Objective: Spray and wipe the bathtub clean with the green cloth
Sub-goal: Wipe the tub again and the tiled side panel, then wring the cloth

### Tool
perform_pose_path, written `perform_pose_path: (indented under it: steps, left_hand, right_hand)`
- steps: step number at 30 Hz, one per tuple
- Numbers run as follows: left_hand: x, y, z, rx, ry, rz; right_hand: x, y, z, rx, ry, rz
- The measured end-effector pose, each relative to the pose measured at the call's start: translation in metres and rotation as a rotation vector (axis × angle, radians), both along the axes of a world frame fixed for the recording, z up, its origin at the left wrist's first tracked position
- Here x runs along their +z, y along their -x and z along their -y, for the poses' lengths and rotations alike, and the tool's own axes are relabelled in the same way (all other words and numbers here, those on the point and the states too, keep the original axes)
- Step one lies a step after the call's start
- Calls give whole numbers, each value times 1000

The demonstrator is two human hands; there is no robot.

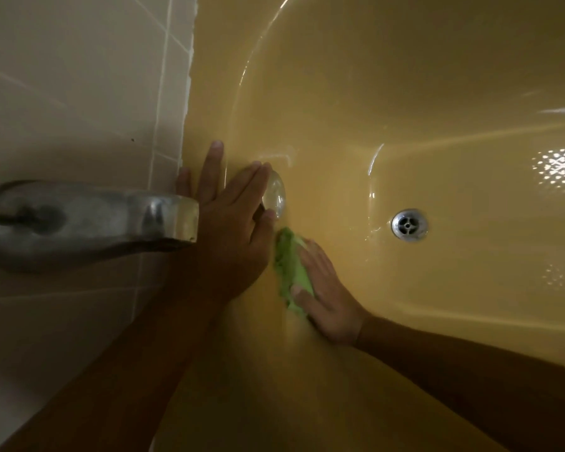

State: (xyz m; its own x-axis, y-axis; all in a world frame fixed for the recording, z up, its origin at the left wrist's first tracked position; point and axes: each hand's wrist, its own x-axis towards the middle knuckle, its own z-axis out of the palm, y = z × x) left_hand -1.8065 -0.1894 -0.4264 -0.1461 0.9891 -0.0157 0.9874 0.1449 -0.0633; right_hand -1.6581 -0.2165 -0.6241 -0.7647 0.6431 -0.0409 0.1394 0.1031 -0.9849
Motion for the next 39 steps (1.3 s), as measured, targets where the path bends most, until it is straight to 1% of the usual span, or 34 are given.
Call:
perform_pose_path:
  steps: [1,3,5,7,8,9,10,11,12,13,14,16,18,19,21,22,24,25,26,28,29,30,31,32,34,35,37,39]
  left_hand:
    - [0,1,-1,-4,1,-4]
    - [-2,3,-2,-20,8,-20]
    - [-3,3,-1,-24,15,-26]
    - [-4,5,-1,-17,21,-29]
    - [-4,6,-2,-16,22,-26]
    - [-3,7,-3,-18,19,-20]
    - [-3,7,-4,-21,14,-13]
    - [-3,7,-6,-21,10,-9]
    - [-3,7,-7,-18,3,-7]
    - [-4,6,-9,-14,-8,-5]
    - [-4,5,-10,-11,-22,-2]
    - [-4,5,-13,2,-34,-2]
    - [-3,6,-15,6,-12,-22]
    - [-3,5,-16,4,-4,-32]
    - [-2,5,-17,2,4,-51]
    - [-2,5,-17,0,13,-58]
    - [-3,6,-19,-5,34,-66]
    - [-3,6,-19,-7,35,-68]
    - [-3,6,-19,-10,34,-72]
    - [-3,6,-18,-10,32,-71]
    - [-3,5,-19,-8,28,-67]
    - [-3,5,-19,-8,27,-68]
    - [-3,6,-20,-8,31,-74]
    - [-4,6,-21,-8,37,-83]
    - [-4,7,-22,-10,29,-89]
    - [-4,7,-22,-11,19,-89]
    - [-4,8,-23,-12,6,-91]
    - [-5,8,-25,0,5,-101]
  right_hand:
    - [-23,-1,-5,-8,34,75]
    - [-73,-10,-23,-29,17,222]
    - [-112,-20,-41,-99,-26,488]
    - [-130,-17,-53,-262,-22,755]
    - [-128,-8,-57,-333,33,824]
    - [-120,7,-60,-385,134,843]
    - [-107,23,-65,-414,267,811]
    - [-91,39,-69,-421,381,724]
    - [-71,52,-72,-404,448,581]
    - [-47,60,-74,-387,464,411]
    - [-21,64,-74,-378,435,252]
    - [24,66,-70,-347,235,33]
    - [35,65,-59,-326,-52,-62]
    - [29,63,-56,-326,-119,-86]
    - [6,57,-54,-294,-26,-59]
    - [-10,53,-50,-268,27,-15]
    - [-52,37,-45,-229,110,140]
    - [-76,23,-44,-209,115,241]
    - [-101,7,-45,-198,49,352]
    - [-141,-28,-50,-179,-176,611]
    - [-148,-41,-55,-188,-220,747]
    - [-150,-45,-59,-214,-207,850]
    - [-145,-41,-62,-261,-124,907]
    - [-137,-28,-65,-325,13,929]
    - [-120,12,-72,-468,301,910]
    - [-105,31,-81,-481,443,845]
    - [-66,58,-104,-408,637,621]
    - [-22,73,-126,-391,710,349]
